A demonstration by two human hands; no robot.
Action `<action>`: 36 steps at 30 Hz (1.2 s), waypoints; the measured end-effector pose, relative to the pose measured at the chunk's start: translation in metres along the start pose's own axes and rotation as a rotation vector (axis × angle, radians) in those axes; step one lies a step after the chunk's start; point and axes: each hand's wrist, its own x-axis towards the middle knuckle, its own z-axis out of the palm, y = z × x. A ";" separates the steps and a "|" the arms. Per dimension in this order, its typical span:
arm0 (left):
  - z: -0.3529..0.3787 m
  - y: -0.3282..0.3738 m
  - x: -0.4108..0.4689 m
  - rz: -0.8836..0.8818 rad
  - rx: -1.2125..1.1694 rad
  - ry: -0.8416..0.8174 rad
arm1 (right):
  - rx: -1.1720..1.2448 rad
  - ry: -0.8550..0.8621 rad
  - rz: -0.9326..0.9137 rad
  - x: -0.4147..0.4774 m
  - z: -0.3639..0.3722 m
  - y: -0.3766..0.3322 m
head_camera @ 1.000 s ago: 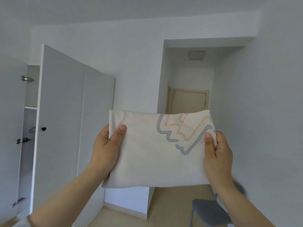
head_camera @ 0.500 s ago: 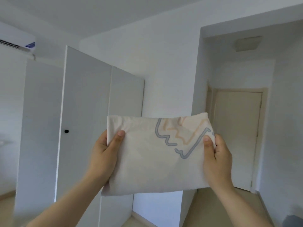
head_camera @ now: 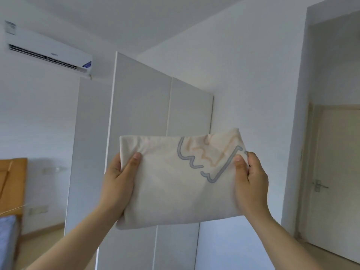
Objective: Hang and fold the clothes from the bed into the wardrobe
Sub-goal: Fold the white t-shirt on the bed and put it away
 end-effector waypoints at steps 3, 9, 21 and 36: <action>-0.004 -0.022 0.021 0.003 0.060 0.052 | 0.035 -0.052 -0.003 0.010 0.041 0.028; -0.010 -0.060 0.060 0.036 0.154 0.200 | 0.194 -0.142 -0.032 0.032 0.126 0.083; -0.070 -0.100 0.114 0.092 0.455 0.474 | 0.544 -0.320 -0.019 0.027 0.308 0.123; -0.280 -0.123 0.244 0.177 0.569 0.672 | 0.776 -0.435 0.001 -0.016 0.581 0.019</action>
